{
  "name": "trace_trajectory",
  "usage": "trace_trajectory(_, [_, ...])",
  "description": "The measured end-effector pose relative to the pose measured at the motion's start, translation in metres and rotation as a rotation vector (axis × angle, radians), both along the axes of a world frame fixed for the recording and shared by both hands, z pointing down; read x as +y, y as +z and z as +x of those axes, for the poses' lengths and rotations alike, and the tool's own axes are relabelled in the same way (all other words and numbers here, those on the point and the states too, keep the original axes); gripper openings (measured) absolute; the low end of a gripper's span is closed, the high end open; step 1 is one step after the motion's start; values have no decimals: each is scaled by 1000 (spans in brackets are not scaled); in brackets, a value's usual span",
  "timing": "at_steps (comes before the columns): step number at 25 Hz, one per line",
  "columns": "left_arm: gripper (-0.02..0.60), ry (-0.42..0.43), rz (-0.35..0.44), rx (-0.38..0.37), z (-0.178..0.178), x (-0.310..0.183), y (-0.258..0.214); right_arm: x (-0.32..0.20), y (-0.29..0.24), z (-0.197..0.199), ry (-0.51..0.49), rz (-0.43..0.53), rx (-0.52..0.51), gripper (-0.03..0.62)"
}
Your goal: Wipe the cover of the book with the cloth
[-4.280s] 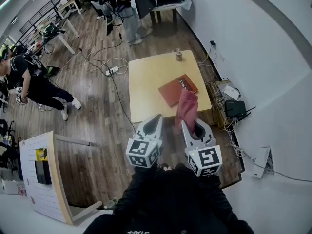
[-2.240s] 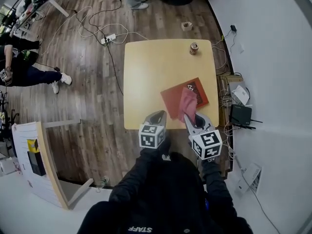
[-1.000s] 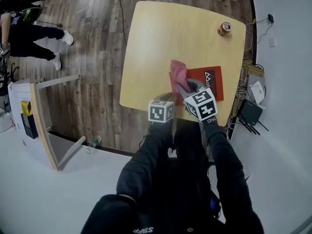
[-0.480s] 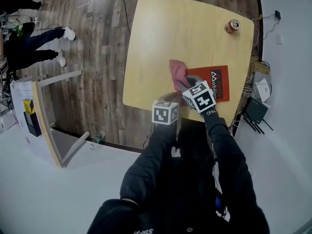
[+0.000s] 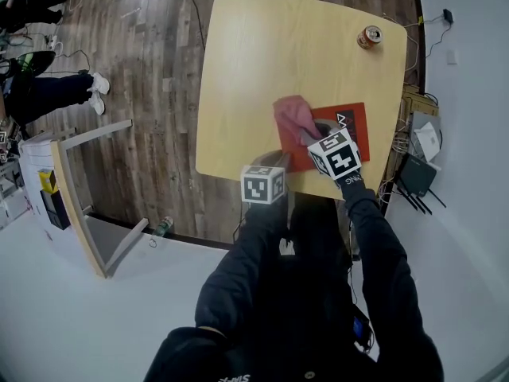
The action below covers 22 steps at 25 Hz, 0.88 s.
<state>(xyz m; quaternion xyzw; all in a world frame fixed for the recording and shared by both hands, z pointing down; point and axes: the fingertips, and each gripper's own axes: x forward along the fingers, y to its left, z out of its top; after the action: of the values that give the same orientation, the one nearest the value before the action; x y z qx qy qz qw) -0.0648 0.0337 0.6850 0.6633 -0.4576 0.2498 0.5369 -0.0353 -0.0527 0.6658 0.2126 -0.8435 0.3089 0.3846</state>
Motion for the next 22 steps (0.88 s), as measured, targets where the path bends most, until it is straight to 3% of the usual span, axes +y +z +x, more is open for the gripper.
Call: trace_trajectory(22, [100,-4,-10,-26,2,2,0,-34,-1,110,151,50,69,78])
